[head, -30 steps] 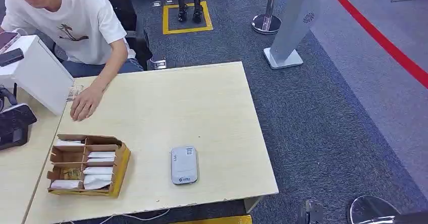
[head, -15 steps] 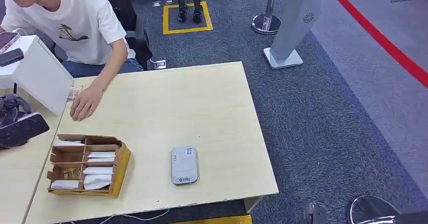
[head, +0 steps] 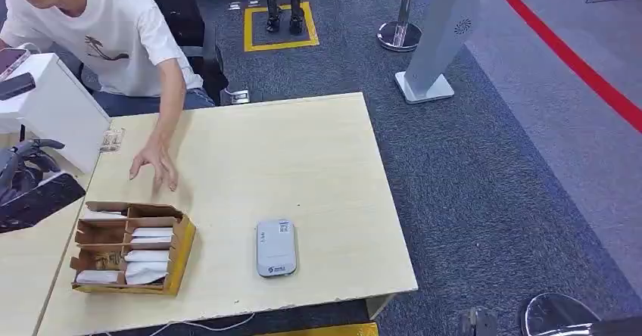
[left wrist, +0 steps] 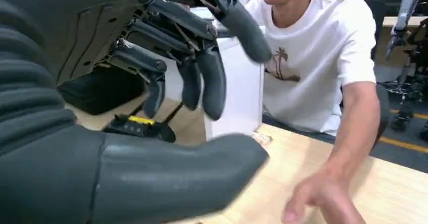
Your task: Pass the card to the sensor for recognition and then transmit it.
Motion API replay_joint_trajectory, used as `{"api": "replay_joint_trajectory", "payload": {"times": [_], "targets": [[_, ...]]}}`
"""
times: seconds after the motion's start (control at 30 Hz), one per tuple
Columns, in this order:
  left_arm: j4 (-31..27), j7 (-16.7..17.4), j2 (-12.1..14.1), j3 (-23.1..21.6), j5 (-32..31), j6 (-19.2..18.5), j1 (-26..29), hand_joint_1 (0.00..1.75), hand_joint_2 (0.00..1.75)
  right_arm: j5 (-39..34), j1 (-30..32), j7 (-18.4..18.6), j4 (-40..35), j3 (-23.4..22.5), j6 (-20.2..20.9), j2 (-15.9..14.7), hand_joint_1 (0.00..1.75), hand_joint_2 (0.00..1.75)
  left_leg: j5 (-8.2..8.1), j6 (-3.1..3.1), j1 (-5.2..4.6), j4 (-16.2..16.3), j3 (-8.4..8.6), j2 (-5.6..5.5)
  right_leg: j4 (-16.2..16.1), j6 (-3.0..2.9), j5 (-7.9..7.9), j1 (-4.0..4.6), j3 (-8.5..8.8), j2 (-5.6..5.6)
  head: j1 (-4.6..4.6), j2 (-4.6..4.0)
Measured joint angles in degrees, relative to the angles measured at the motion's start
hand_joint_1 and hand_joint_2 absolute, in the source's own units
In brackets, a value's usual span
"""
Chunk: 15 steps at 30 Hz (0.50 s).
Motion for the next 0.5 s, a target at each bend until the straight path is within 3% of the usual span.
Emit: {"api": "replay_joint_trajectory", "payload": {"times": [0.27,0.4,0.5], "targets": [[-0.09,-0.96,-3.06,2.01,-0.33,0.44,1.96,0.00,0.00,0.09,0.22,-0.04,0.00,-0.83,0.00,-0.33,0.00,0.00,0.00,0.00,-0.01,0.00,0.00,0.00,0.00,0.00,0.00,0.00,0.00,-0.01,-0.02,0.00],[-1.44,-3.85,-6.28,3.52,-0.90,2.17,5.58,0.00,0.00,0.28,0.53,-0.26,0.00,-1.38,-0.13,-0.48,0.00,0.00,-0.02,0.02,-0.03,0.00,-0.01,-0.01,-0.01,0.01,-0.01,-0.02,0.00,-0.01,-0.02,0.00],[-3.24,-6.45,-10.13,4.42,-0.96,4.18,9.19,0.00,0.00,0.44,0.71,-0.66,0.00,-2.25,-0.24,-0.68,0.00,0.00,-0.05,0.03,-0.07,0.00,-0.01,0.00,-0.04,0.01,-0.01,-0.04,0.01,-0.01,-0.02,0.00]]}}
